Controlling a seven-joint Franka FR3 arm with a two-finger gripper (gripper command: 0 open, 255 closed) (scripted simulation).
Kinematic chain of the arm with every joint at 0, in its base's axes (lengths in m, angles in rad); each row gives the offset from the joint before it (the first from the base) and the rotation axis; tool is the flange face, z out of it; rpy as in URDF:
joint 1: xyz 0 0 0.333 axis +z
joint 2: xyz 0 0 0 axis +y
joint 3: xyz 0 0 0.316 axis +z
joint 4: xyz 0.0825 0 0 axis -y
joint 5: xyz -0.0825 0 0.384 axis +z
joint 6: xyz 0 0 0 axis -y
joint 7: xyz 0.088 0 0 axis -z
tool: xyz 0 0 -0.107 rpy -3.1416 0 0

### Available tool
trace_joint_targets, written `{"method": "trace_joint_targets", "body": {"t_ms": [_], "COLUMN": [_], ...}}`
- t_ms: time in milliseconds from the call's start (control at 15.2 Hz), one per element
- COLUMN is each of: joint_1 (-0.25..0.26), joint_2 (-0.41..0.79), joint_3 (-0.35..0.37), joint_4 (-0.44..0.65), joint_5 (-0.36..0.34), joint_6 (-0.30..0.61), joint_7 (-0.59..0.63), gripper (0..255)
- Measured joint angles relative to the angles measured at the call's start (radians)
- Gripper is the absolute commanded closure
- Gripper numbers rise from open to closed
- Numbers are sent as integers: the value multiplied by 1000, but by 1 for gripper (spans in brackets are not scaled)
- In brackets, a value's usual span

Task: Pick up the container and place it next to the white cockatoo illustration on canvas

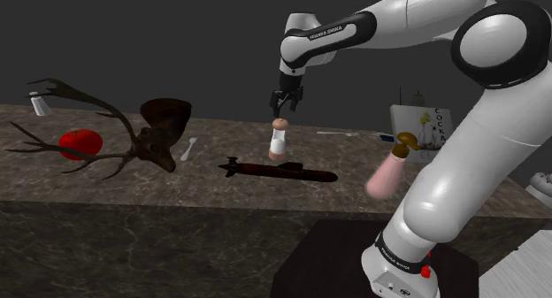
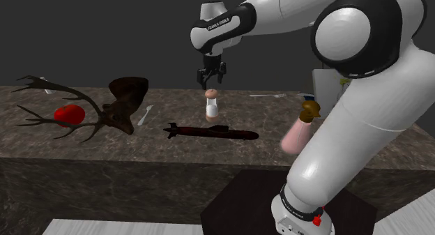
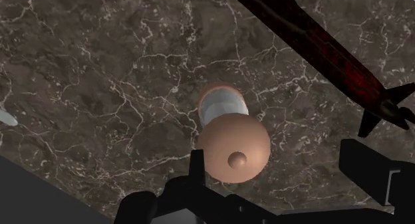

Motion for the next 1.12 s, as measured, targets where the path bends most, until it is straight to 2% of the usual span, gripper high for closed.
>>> {"method": "trace_joint_targets", "body": {"t_ms": [264, 726, 1122], "joint_1": [-9, -13, -14], "joint_2": [136, 191, 196], "joint_3": [-10, -13, -13], "joint_4": [89, 60, 55], "joint_5": [15, 24, 25], "joint_6": [48, 133, 143], "joint_7": [-26, -37, -39], "gripper": [0, 0, 0]}}
